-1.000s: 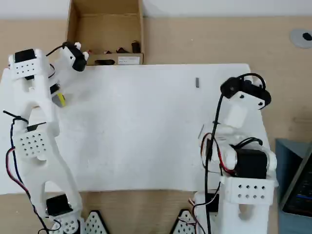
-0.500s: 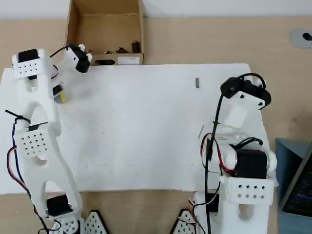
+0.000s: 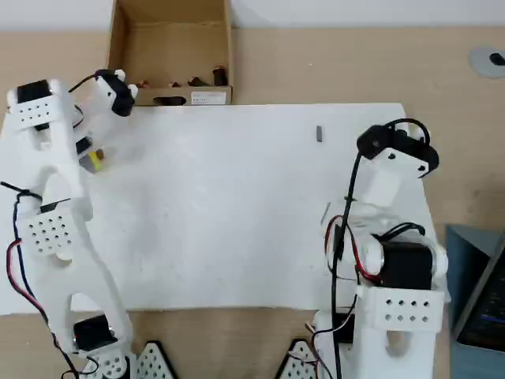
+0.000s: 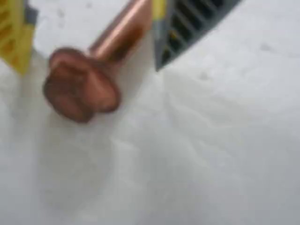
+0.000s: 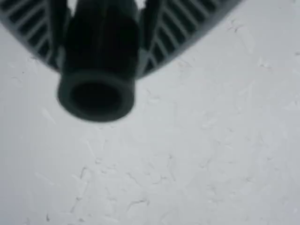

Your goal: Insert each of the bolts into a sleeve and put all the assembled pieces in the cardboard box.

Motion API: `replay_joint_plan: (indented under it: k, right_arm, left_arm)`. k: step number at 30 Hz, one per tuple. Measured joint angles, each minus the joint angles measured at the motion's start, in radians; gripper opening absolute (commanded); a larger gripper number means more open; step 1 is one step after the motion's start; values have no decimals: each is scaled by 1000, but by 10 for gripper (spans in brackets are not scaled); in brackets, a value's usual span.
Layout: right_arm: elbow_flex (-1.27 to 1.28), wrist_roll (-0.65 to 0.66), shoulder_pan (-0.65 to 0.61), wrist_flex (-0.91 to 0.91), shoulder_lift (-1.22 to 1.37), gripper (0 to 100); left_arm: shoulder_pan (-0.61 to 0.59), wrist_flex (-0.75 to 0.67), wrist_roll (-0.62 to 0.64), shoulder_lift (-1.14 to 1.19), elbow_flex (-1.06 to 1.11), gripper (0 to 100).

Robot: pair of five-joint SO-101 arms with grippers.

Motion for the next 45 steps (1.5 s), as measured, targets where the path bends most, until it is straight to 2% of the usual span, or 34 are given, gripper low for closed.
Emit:
replay_joint_plan:
  k: [3, 9, 14, 25, 28, 34, 45]
  right_arm:
    - [0, 0, 0, 0, 0, 9]
    - [0, 0, 0, 0, 0, 9]
    - [0, 0, 0, 0, 0, 9]
    - [-28, 0, 0, 0, 0, 9]
    - [-77, 9, 0, 0, 0, 9]
    - [-155, 112, 0, 0, 0, 9]
    - [-213, 229, 0, 72, -138, 9]
  left_arm:
    - [0, 0, 0, 3, -3, 190]
    - [0, 15, 0, 5, 3, 67]
    - [8, 44, 0, 40, 6, 2]
    - [8, 110, 2, 57, -11, 3]
    - [8, 123, 54, 31, -3, 3]
    - [-3, 133, 190, -66, 6, 3]
    - [-2, 204, 479, -420, 11, 2]
